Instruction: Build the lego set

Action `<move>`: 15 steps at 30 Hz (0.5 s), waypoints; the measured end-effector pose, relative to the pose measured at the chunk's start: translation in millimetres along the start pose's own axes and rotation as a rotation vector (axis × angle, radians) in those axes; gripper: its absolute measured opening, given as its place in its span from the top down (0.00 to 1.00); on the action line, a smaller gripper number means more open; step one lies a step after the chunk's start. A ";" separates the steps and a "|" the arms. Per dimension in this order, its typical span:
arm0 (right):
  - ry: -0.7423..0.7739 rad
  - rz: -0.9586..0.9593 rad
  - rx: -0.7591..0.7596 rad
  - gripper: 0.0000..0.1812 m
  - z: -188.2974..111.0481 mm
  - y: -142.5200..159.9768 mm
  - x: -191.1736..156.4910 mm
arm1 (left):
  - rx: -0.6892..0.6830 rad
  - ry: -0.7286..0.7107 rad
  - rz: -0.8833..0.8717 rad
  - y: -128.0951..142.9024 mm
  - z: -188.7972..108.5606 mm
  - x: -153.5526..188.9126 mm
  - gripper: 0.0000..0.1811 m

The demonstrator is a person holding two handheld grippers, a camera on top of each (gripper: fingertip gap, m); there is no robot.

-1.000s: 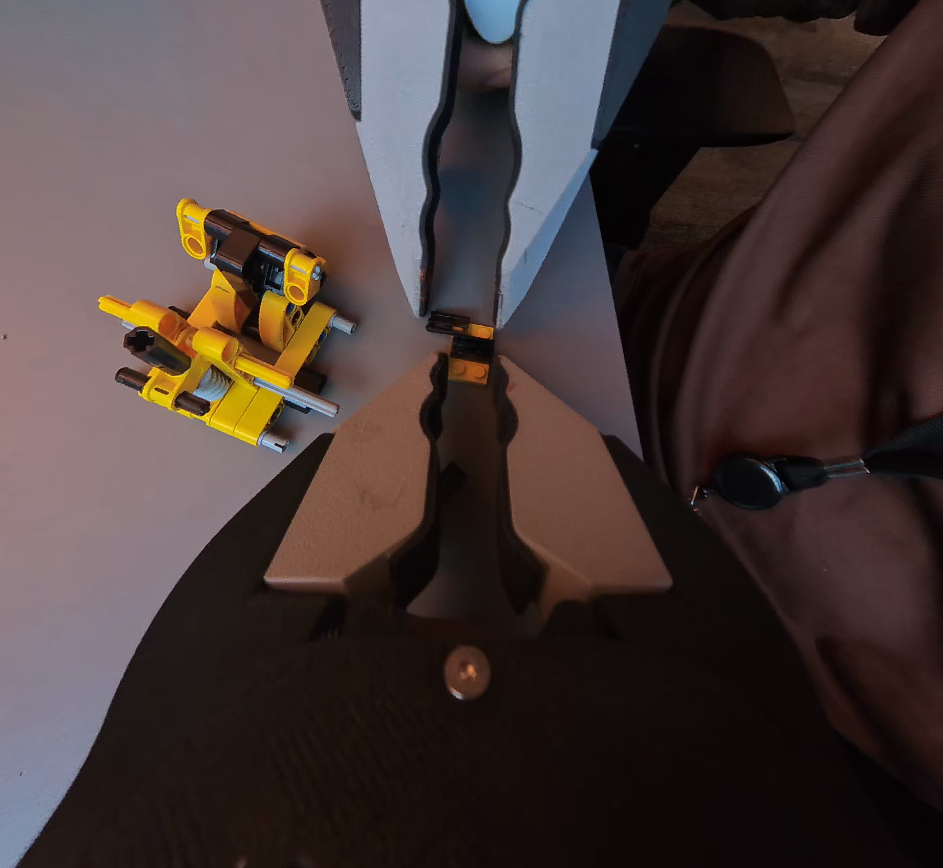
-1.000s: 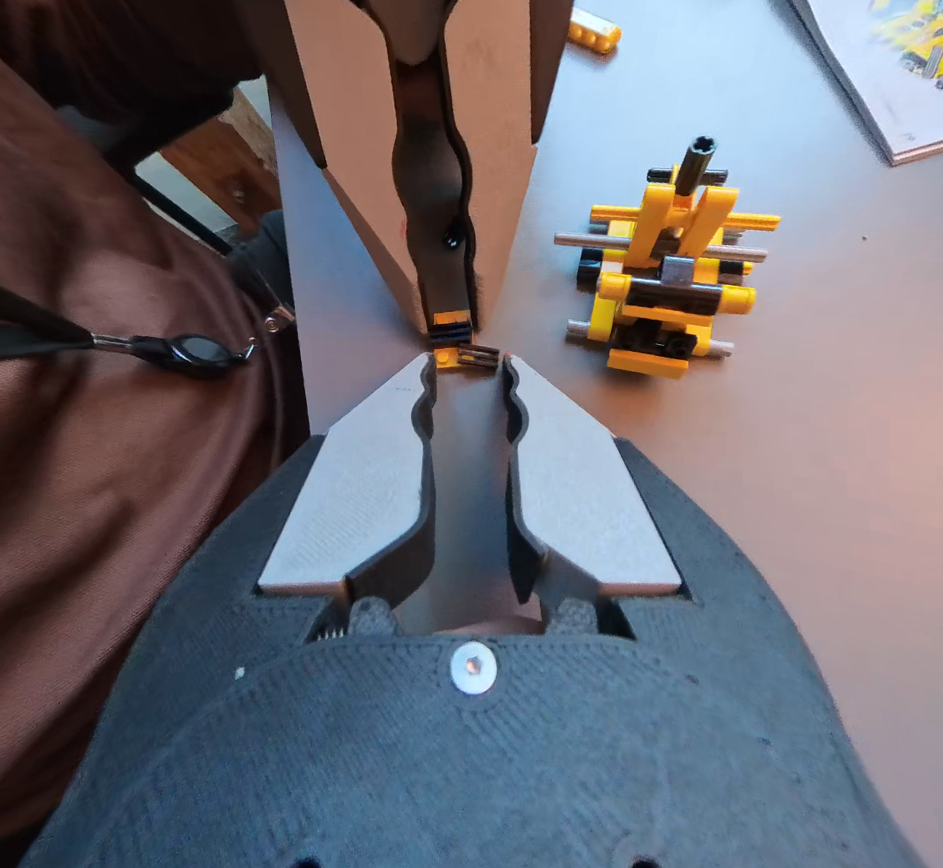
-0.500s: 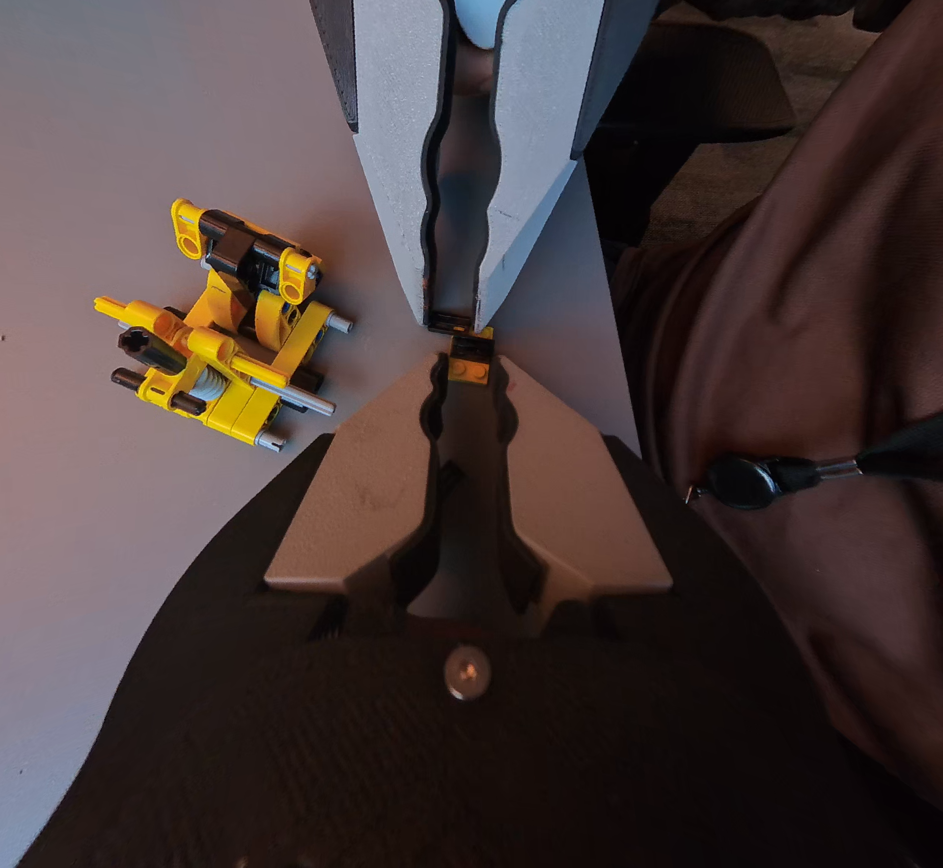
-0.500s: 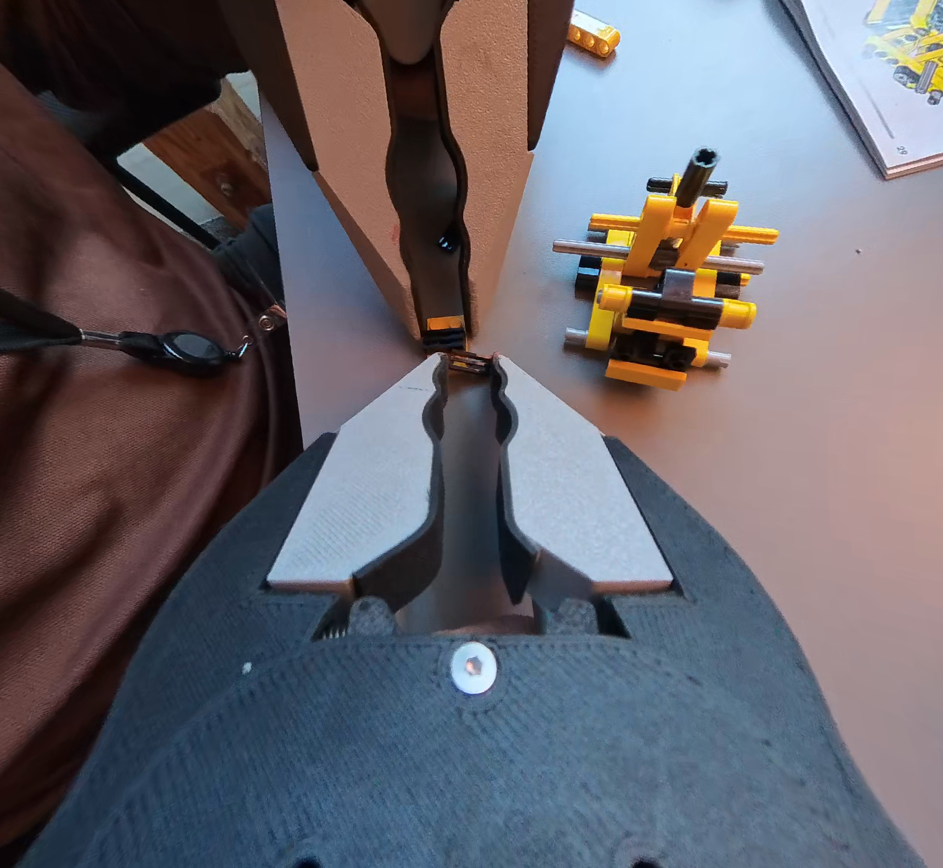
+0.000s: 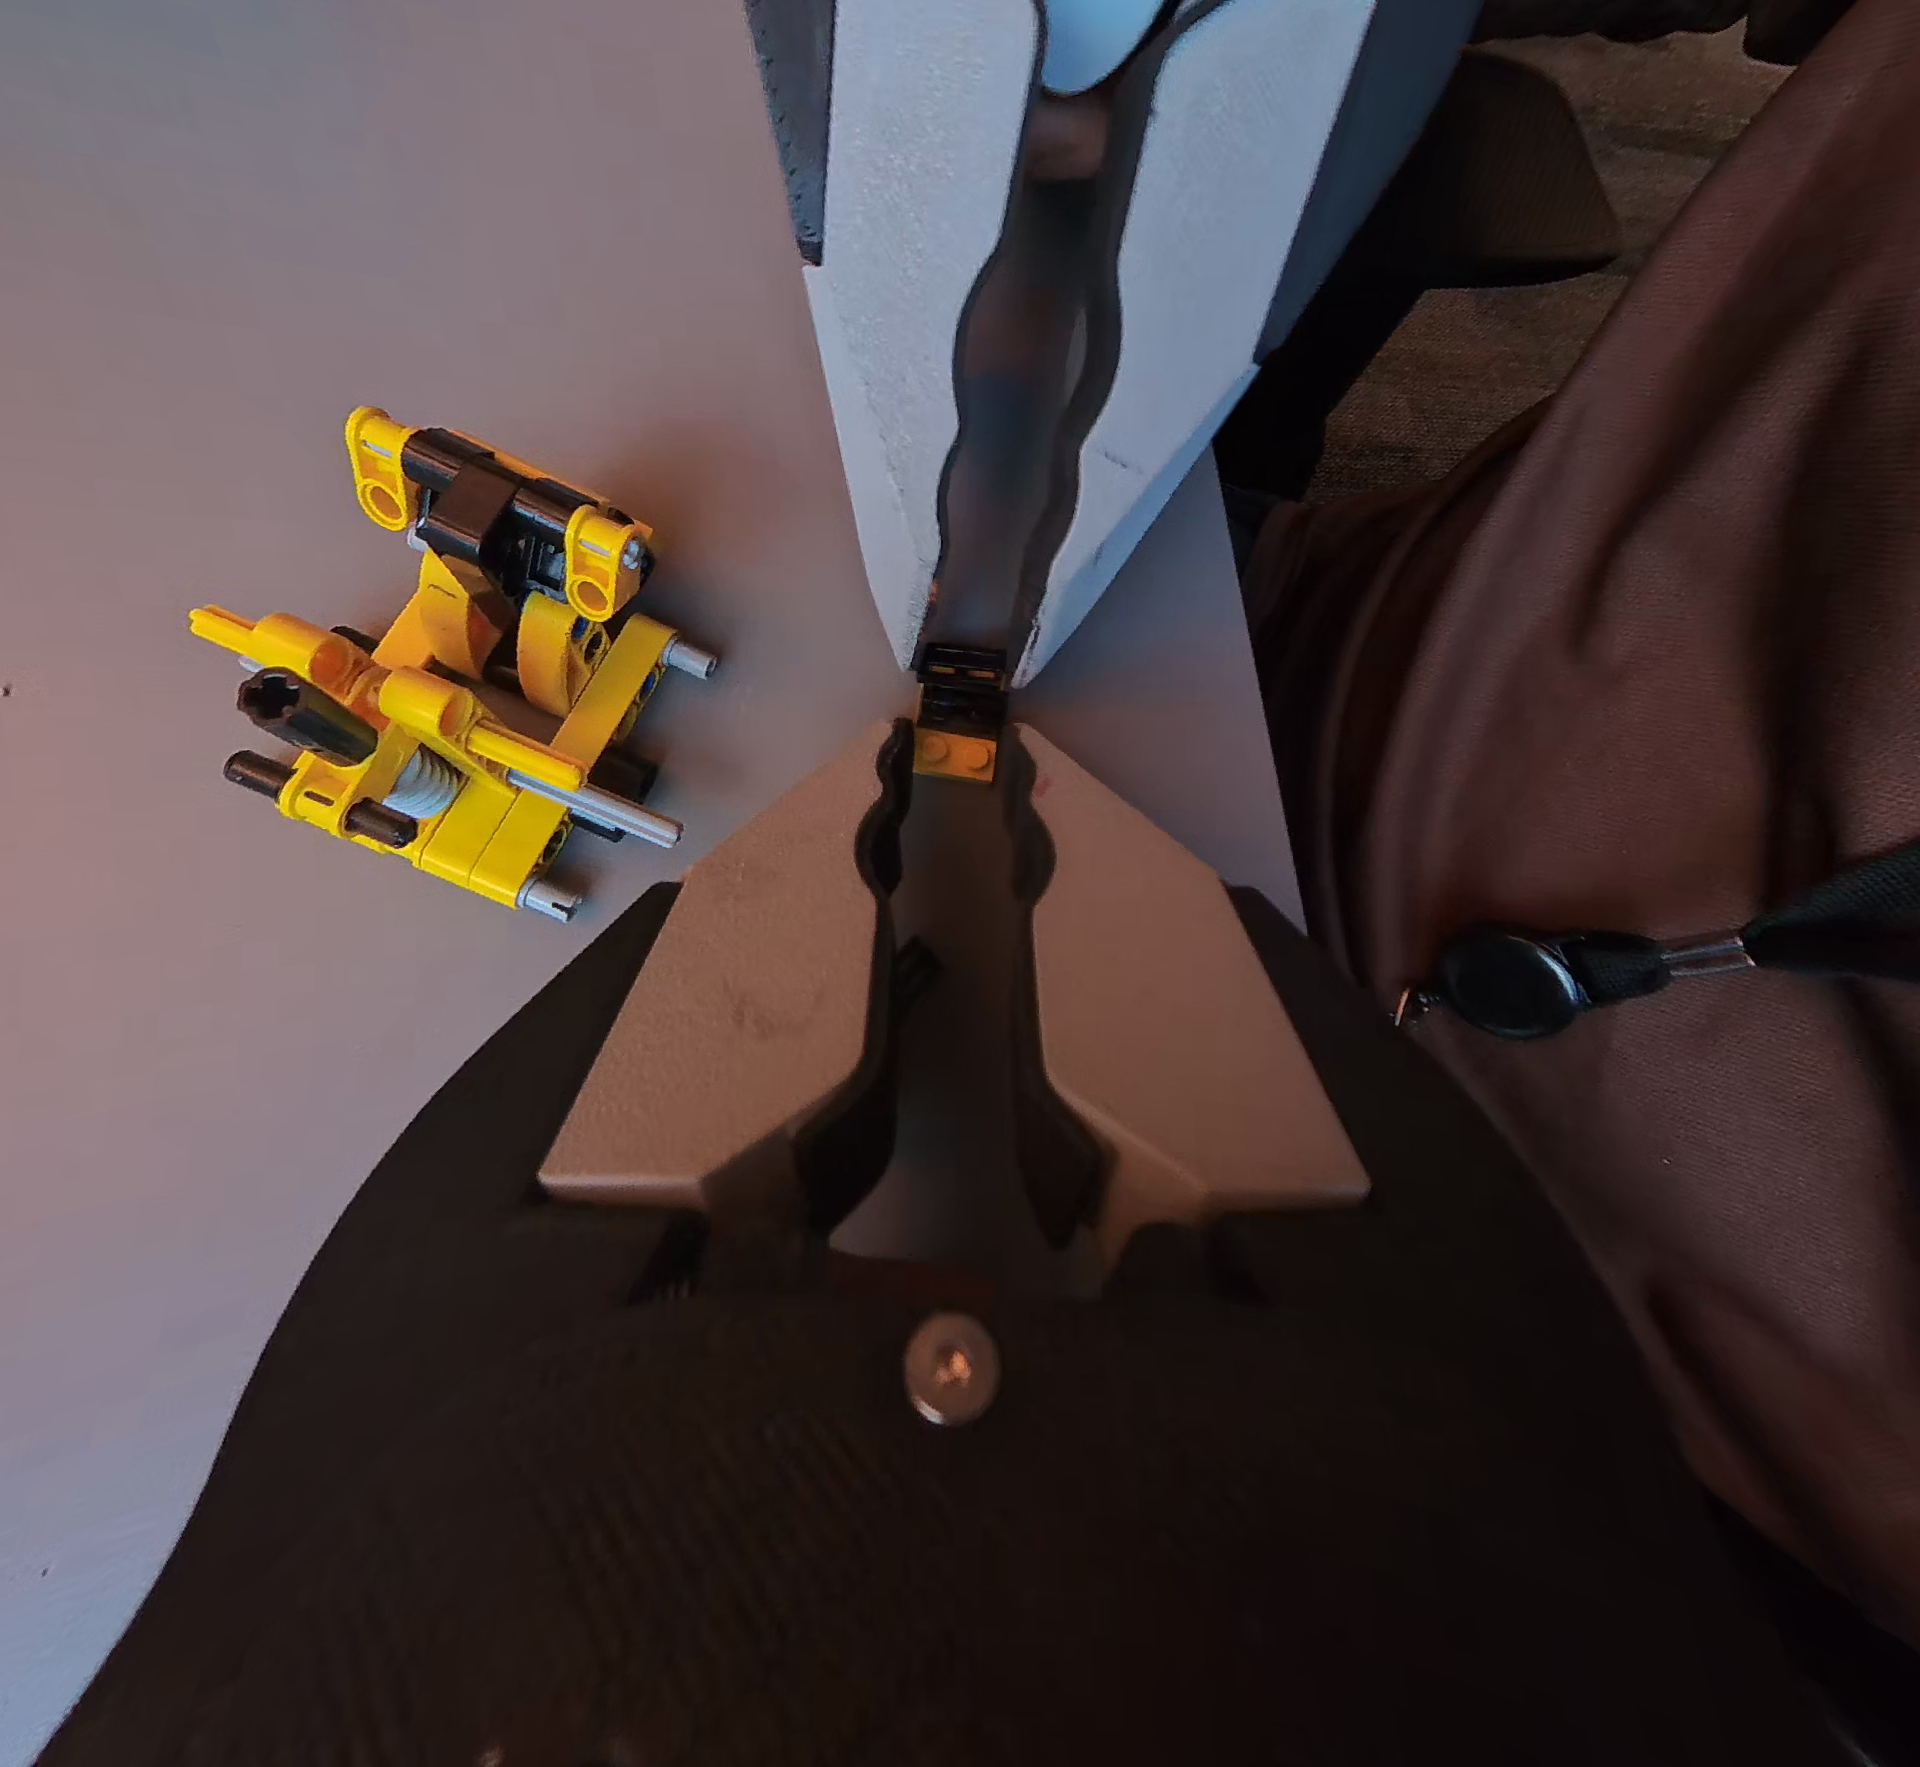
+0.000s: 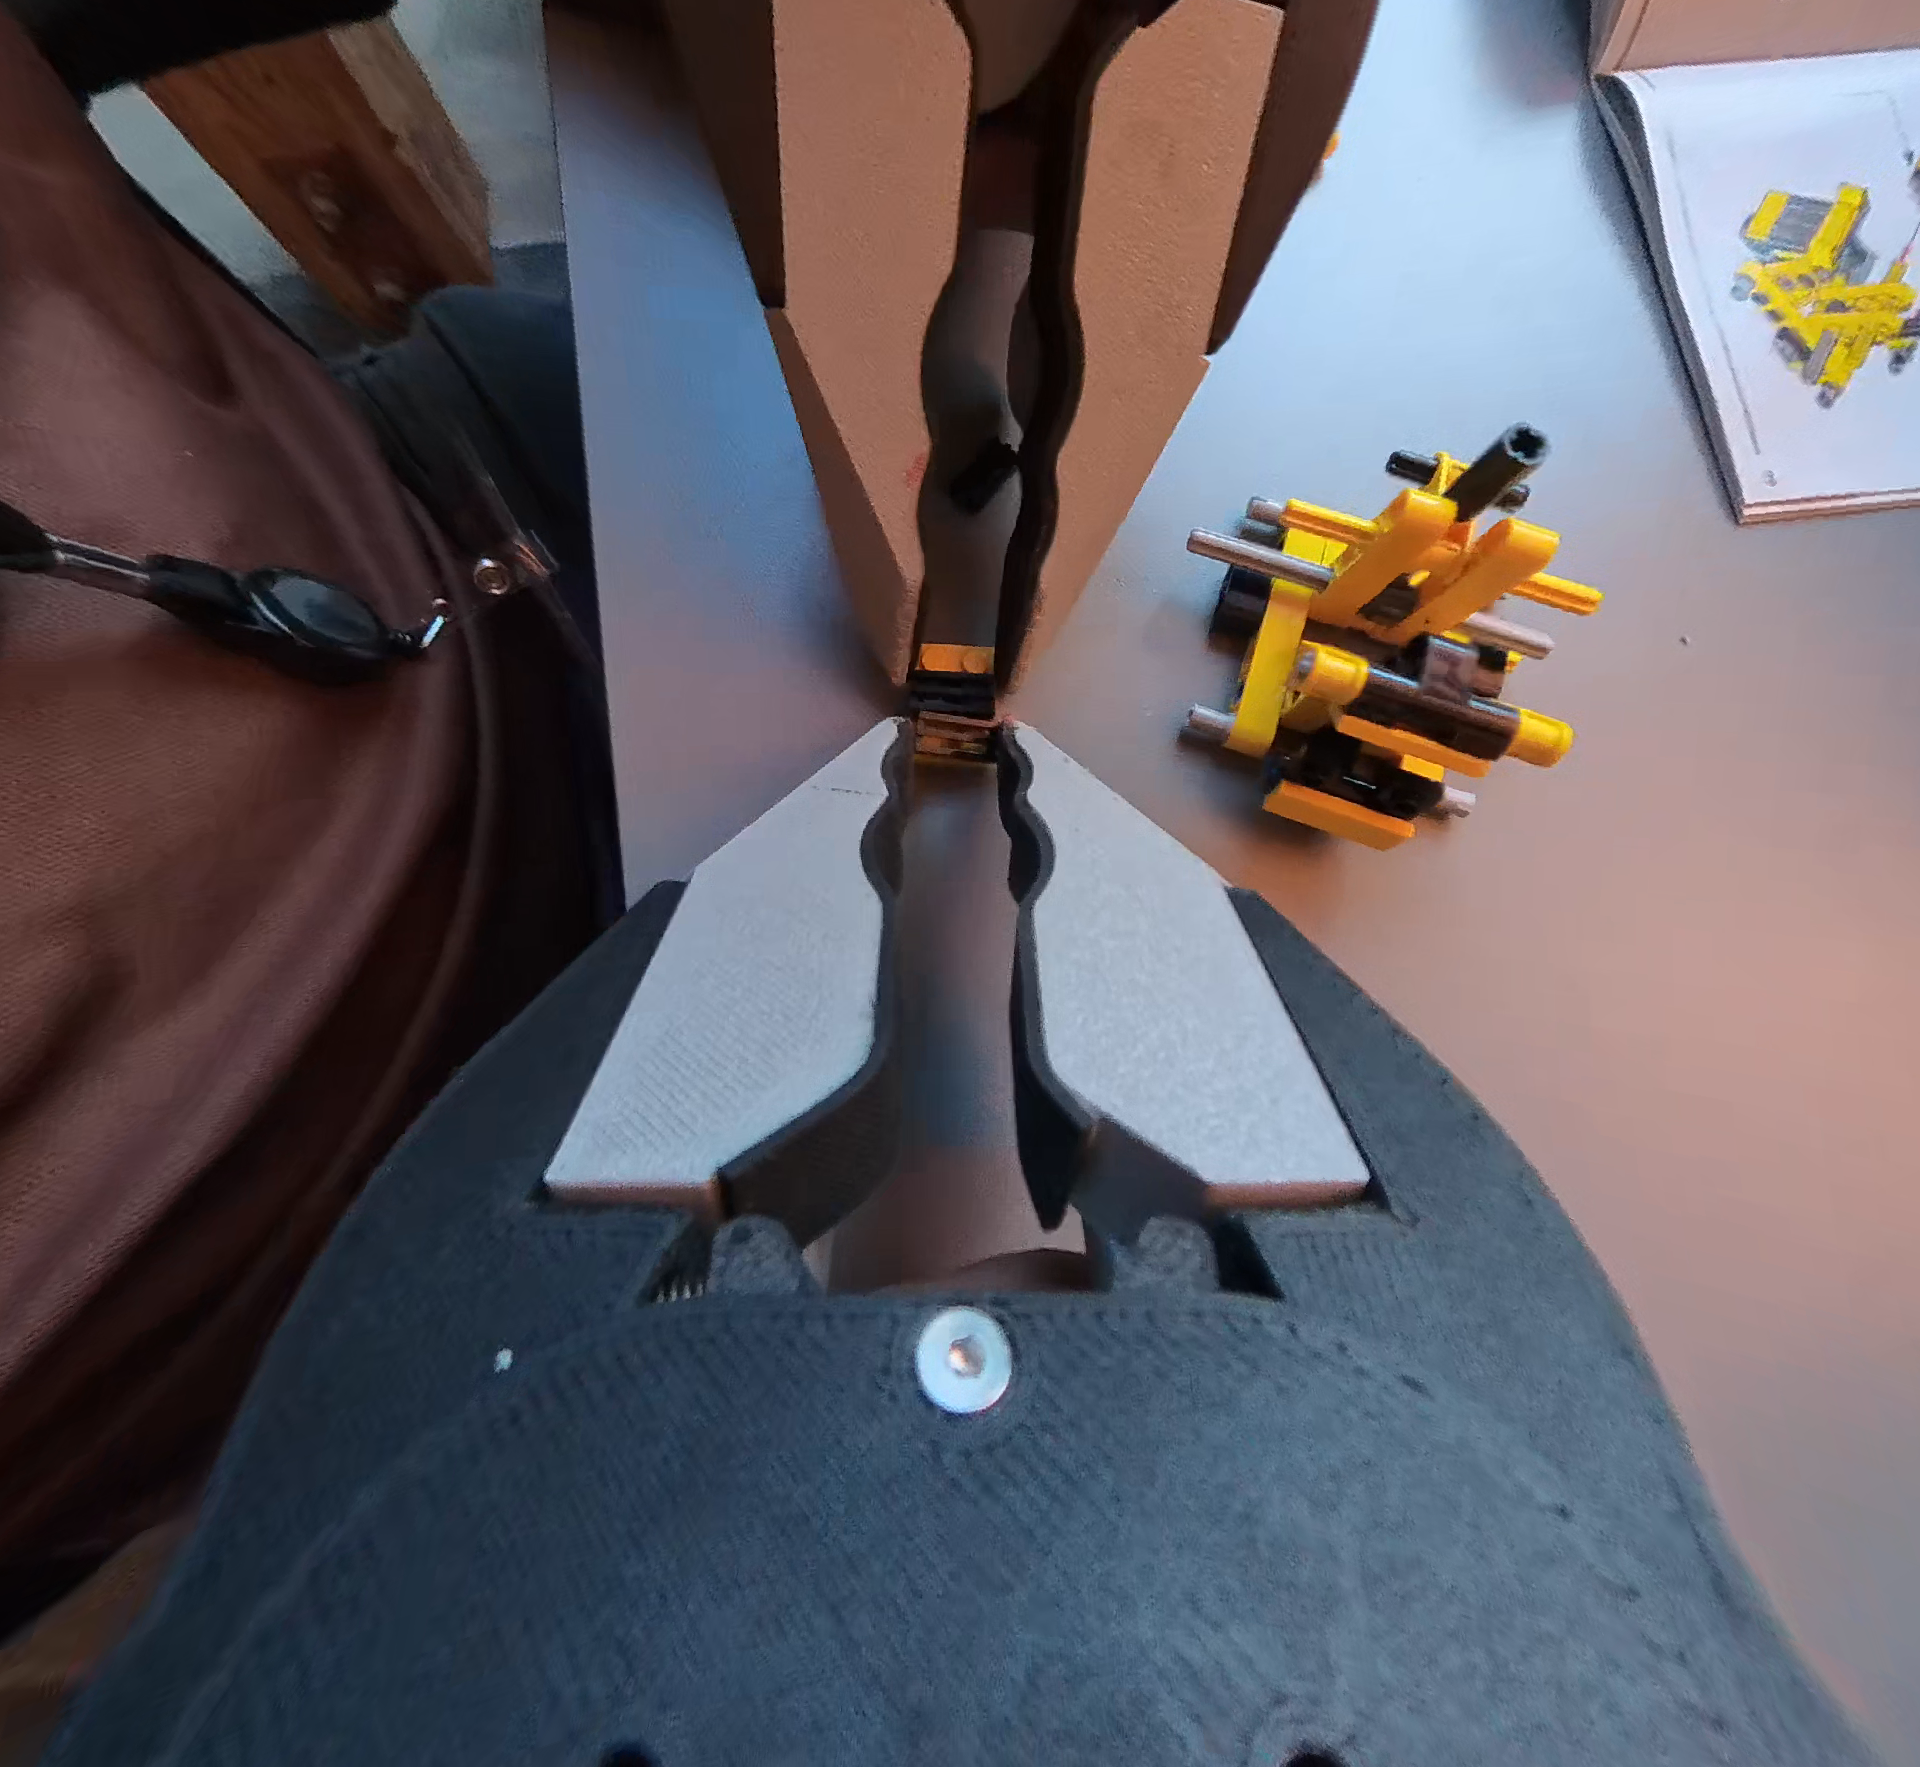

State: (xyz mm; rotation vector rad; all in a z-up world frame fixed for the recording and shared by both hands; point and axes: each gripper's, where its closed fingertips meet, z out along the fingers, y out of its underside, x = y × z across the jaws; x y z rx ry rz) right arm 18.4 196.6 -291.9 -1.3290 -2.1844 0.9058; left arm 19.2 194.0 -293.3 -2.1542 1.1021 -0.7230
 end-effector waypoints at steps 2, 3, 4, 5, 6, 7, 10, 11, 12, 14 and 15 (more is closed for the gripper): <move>0.030 -0.062 -0.037 0.93 0.1 0.8 -0.6 | 0.000 -0.001 -0.001 0.0 0.0 -0.1 0.92; 0.043 -0.094 -0.059 0.93 0.2 1.2 -0.6 | 0.000 -0.001 0.000 0.0 0.1 -0.1 0.92; 0.052 -0.118 -0.080 0.93 0.3 1.4 -0.5 | 0.000 -0.002 0.000 0.0 0.1 -0.2 0.92; 0.055 -0.133 -0.099 0.93 0.4 1.5 -0.5 | 0.000 -0.002 0.001 0.0 0.2 -0.1 0.93; 0.055 -0.150 -0.115 0.93 0.5 1.7 -0.6 | 0.000 -0.003 0.001 0.1 0.1 -0.2 0.92; 0.054 -0.169 -0.130 0.93 0.4 2.0 -0.6 | 0.000 -0.003 0.001 0.0 0.2 -0.3 0.92; 0.034 -0.183 -0.170 0.93 0.4 1.6 -0.6 | 0.000 -0.004 0.002 0.0 0.2 -0.3 0.93; 0.026 -0.182 -0.178 0.93 0.4 1.1 -0.6 | 0.000 -0.004 0.002 0.0 0.2 -0.2 0.93; 0.020 -0.182 -0.186 0.93 0.4 0.8 -0.6 | 0.000 -0.005 0.002 0.0 0.2 -0.3 0.93; 0.015 -0.173 -0.197 0.93 0.6 1.0 -0.7 | 0.000 -0.007 0.003 0.0 0.2 -0.3 0.93; 0.013 -0.165 -0.198 0.93 0.6 1.1 -0.6 | 0.000 -0.008 0.004 0.1 0.2 -0.3 0.93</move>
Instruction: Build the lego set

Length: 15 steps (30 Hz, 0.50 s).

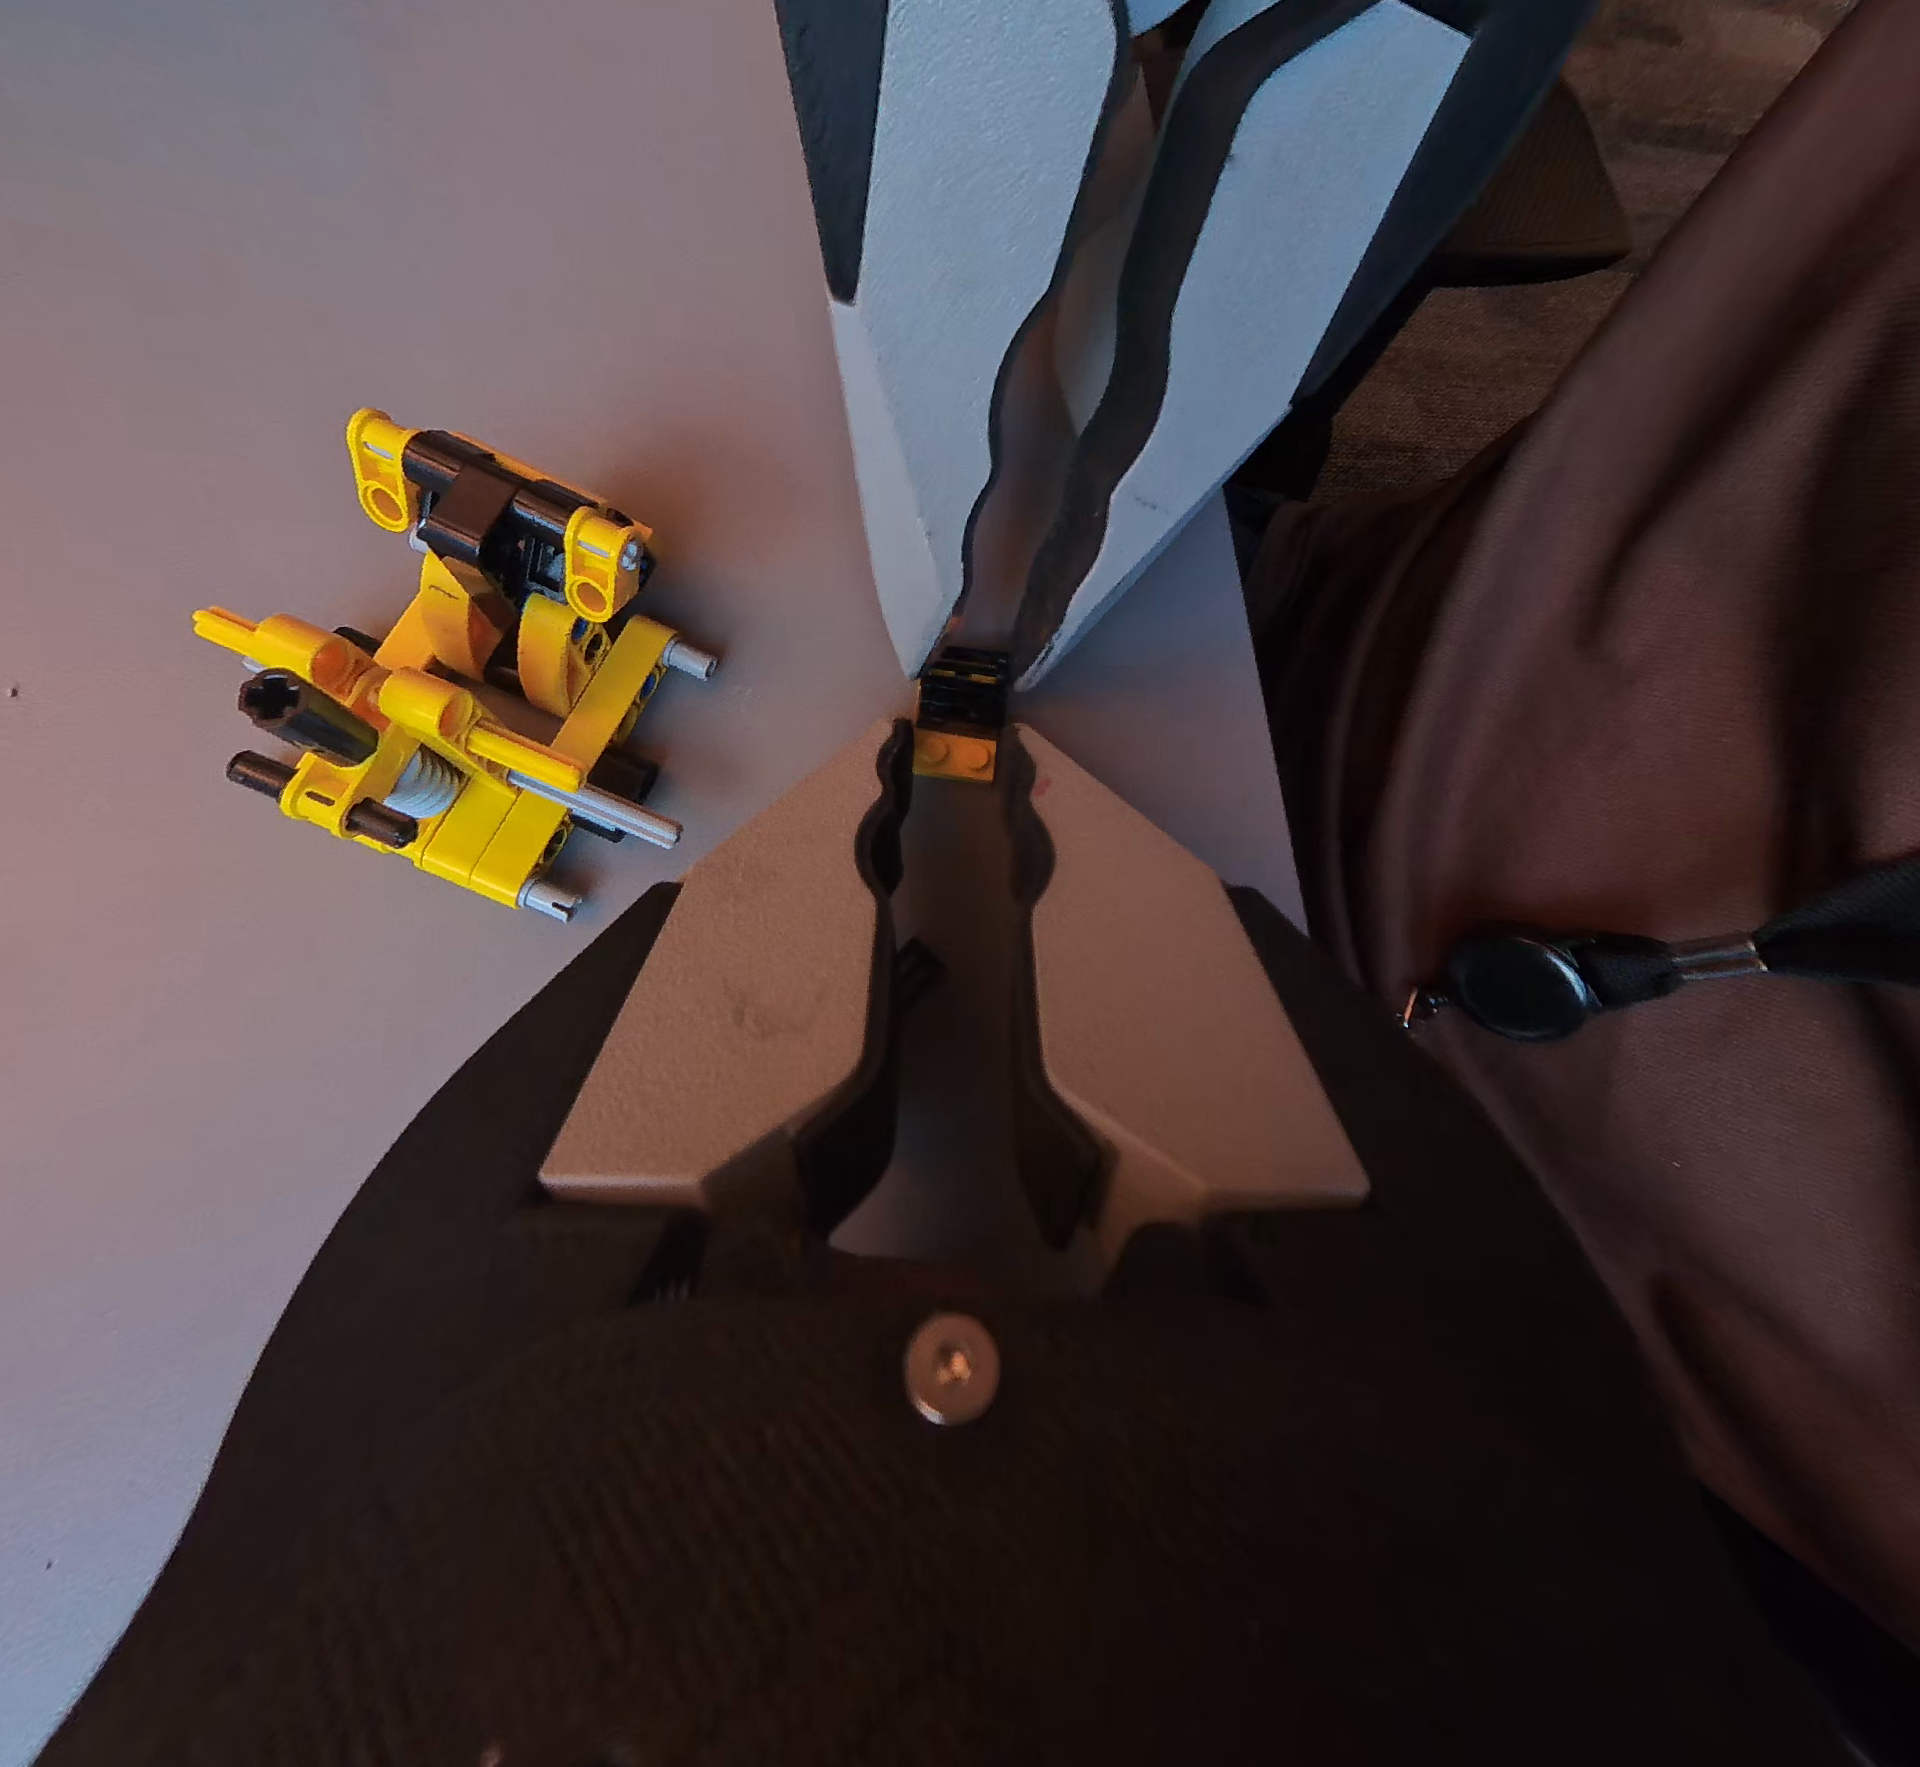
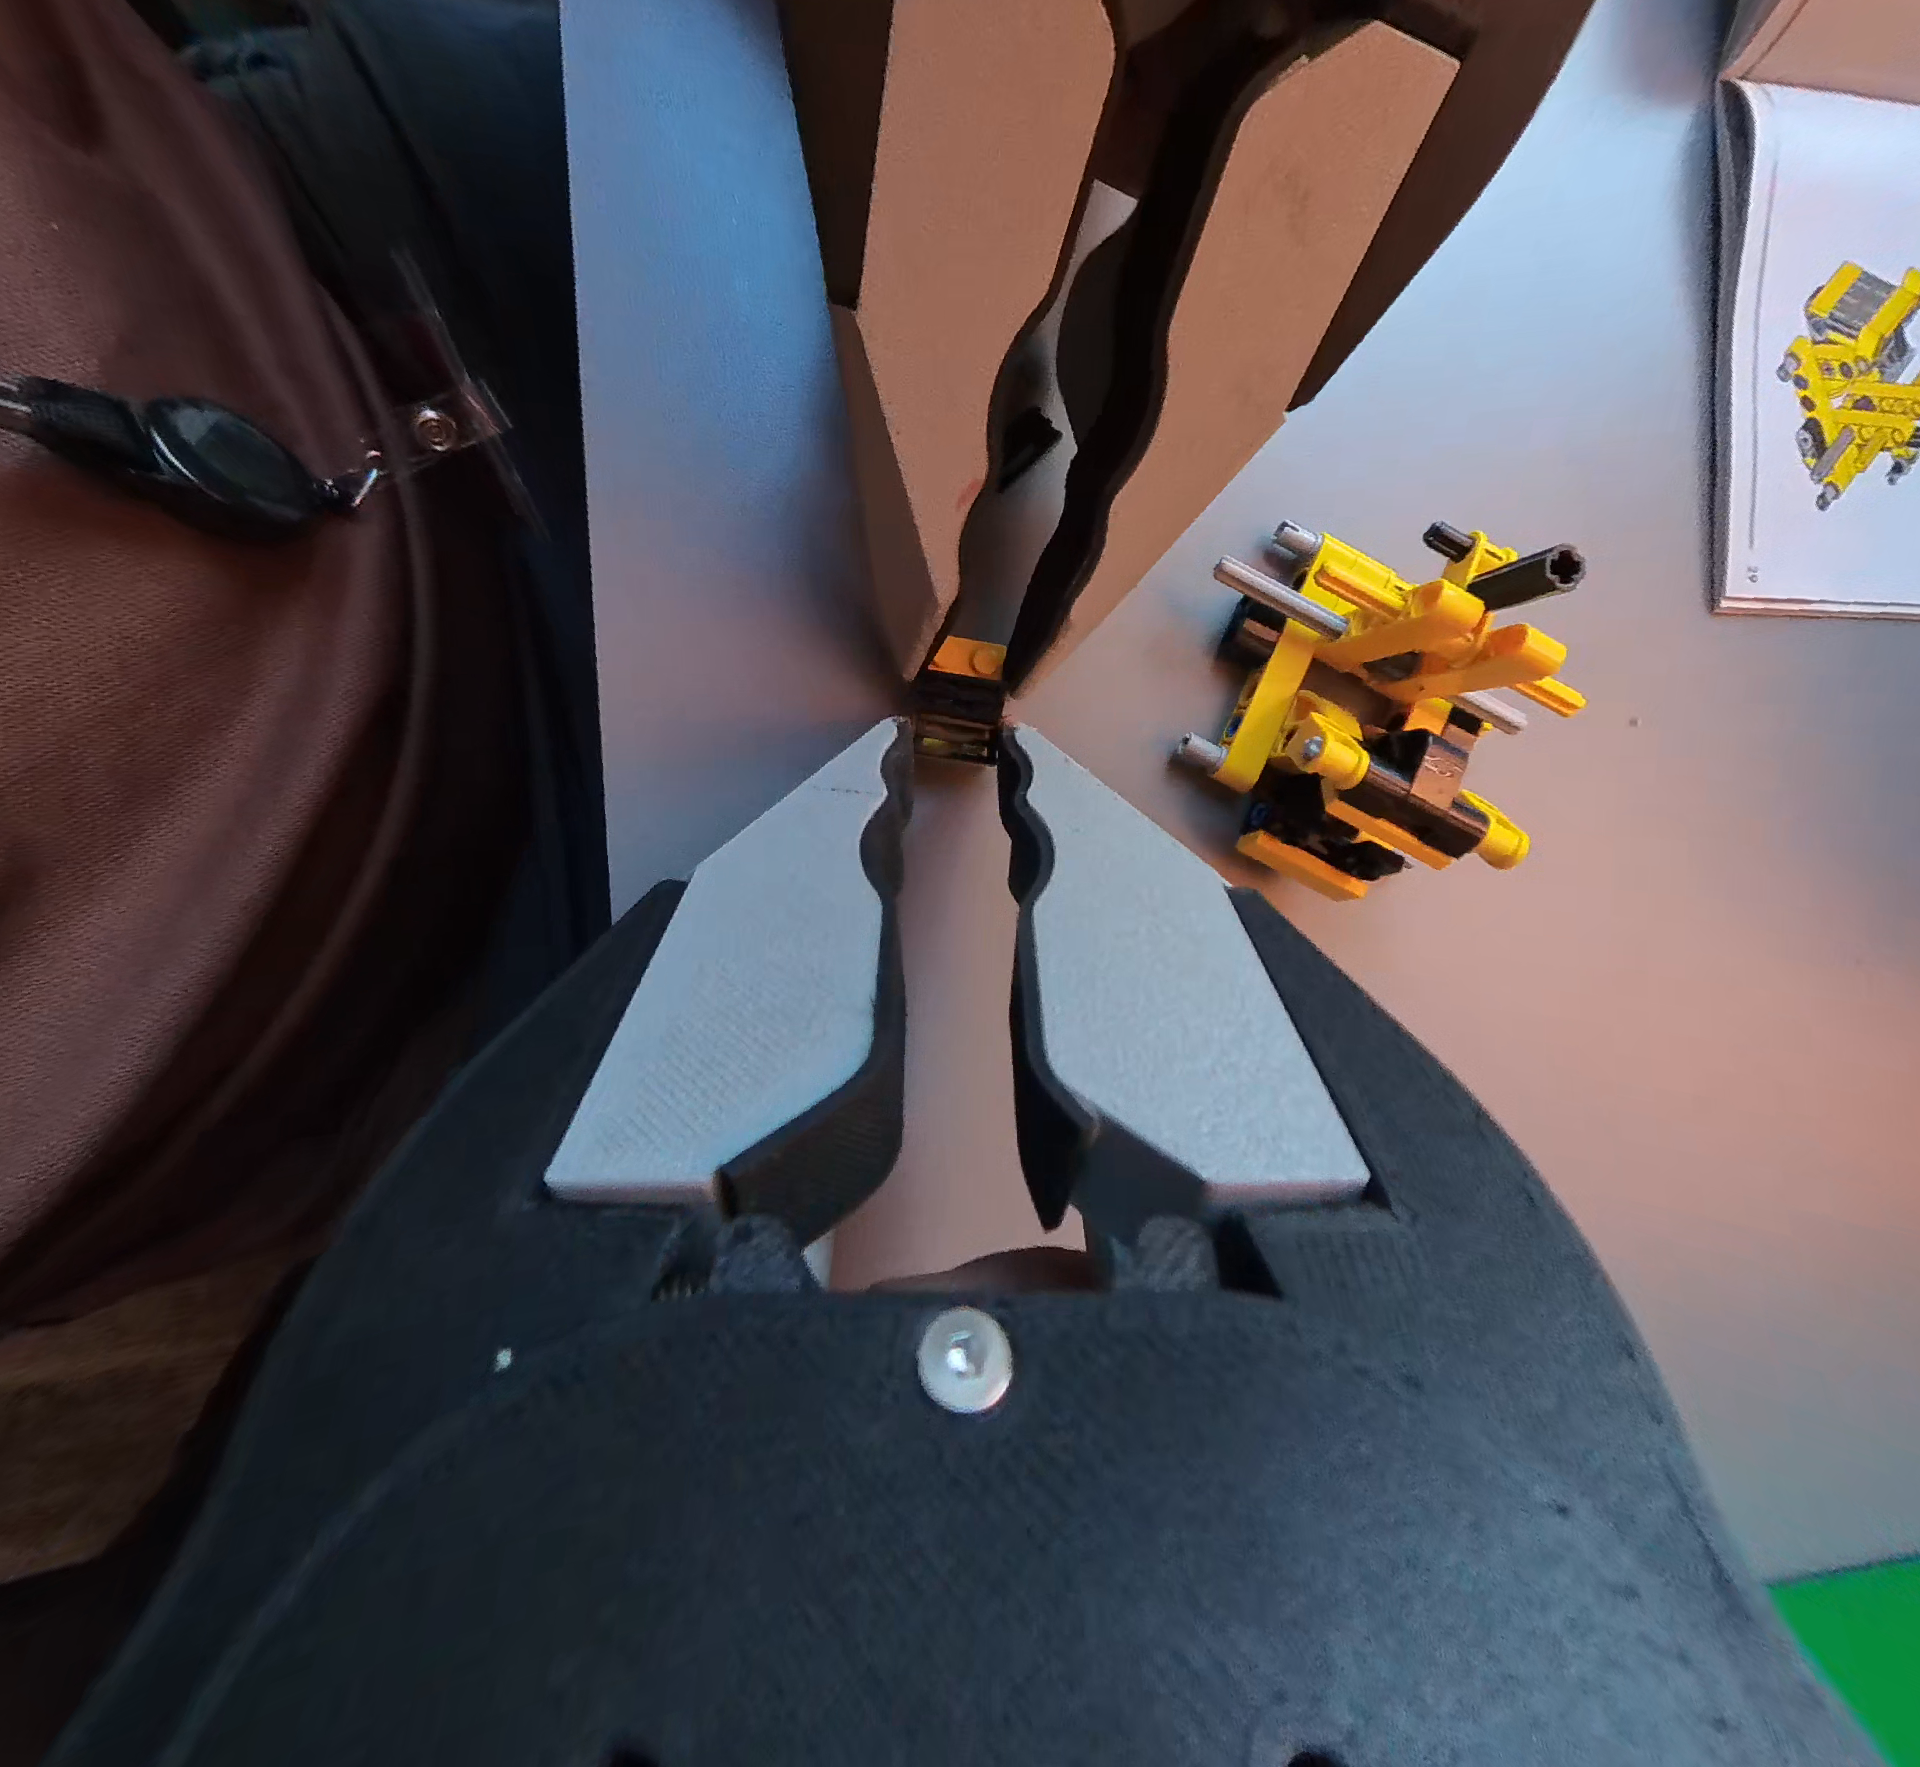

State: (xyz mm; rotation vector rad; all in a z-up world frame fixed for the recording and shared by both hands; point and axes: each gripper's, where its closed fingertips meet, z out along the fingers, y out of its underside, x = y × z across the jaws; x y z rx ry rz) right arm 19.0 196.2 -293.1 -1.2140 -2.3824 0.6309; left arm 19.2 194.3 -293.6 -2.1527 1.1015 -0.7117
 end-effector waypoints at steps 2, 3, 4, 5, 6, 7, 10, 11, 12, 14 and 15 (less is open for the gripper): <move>0.000 0.014 0.003 0.93 0.0 0.0 0.0 | 0.000 -0.002 -0.001 0.0 0.1 0.0 0.93; 0.003 0.019 0.009 0.93 0.1 -0.4 0.2 | 0.000 -0.004 -0.001 0.0 0.0 0.0 0.93; 0.006 0.027 0.018 0.93 0.7 -1.2 0.2 | 0.000 -0.006 -0.002 -0.1 0.2 -0.1 0.93; 0.008 0.034 0.026 0.92 1.3 -1.8 0.0 | 0.000 -0.008 -0.003 -0.2 0.3 -0.1 0.93; 0.013 0.039 0.028 0.92 2.0 -1.6 0.0 | 0.001 -0.008 -0.006 -0.2 0.4 0.1 0.93; 0.018 0.041 0.026 0.92 2.8 -0.6 0.1 | 0.001 -0.008 -0.008 -0.3 0.6 0.1 0.93; 0.026 0.050 0.030 0.92 2.2 -0.1 0.1 | 0.002 -0.007 -0.018 -0.5 0.7 0.2 0.93; 0.025 0.054 0.038 0.92 1.1 -1.1 0.1 | 0.003 -0.007 -0.019 -0.5 0.8 0.2 0.93; 0.022 0.058 0.049 0.92 -0.3 -2.7 -0.2 | 0.003 -0.008 -0.018 -0.5 0.8 0.2 0.93; 0.016 0.064 0.064 0.91 -3.0 -4.3 -0.9 | 0.003 -0.009 -0.017 -0.5 0.9 0.2 0.93; 0.016 0.066 0.068 0.91 -4.3 -4.0 -0.8 | 0.003 -0.009 -0.017 -0.5 0.9 0.3 0.93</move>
